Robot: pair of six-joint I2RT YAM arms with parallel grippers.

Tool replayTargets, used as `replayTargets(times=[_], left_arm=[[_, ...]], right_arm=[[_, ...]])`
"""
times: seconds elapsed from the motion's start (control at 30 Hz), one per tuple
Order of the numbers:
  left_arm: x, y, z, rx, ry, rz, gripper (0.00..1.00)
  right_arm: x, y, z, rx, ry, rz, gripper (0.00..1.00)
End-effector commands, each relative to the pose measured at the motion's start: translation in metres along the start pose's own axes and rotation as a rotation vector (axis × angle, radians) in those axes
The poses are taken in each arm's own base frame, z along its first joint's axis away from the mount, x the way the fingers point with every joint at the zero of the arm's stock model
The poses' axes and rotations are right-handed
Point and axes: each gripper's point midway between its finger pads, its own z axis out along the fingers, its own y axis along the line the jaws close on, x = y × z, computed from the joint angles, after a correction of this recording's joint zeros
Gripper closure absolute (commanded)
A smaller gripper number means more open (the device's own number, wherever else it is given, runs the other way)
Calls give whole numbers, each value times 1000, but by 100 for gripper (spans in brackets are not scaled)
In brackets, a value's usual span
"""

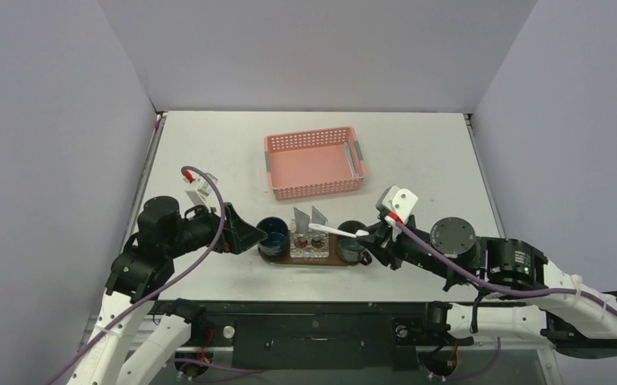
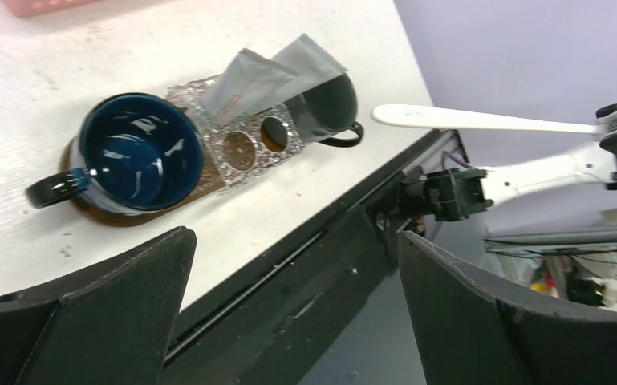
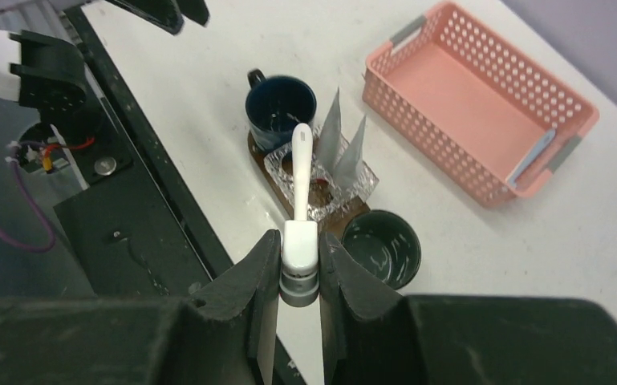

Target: Prepare toiletry sets of a toothbrush and toothpaste on the tray

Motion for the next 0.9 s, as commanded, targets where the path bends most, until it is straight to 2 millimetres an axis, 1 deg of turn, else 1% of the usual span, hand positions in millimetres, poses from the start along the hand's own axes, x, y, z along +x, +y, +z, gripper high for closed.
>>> replayTargets(times=[0.0,0.1,0.23,0.43,0.87], left_arm=[[-7,19,-8,-107,-48,105,4],[-2,28,-7,-136,-43,110,4],[5,38,-6,-158,-38,120,4],[8,46,-4,-174,-48,134,4],[-1,45,-4,-162,-111,165,4]], right_arm=[[28,-14,-2,123,159,84,100],[38,-14,0,147,208,109,100],[47,-11,7,158,253,129,100],[58,-10,27,199,310,139,100],[62,-9,60,210,303,186,100]])
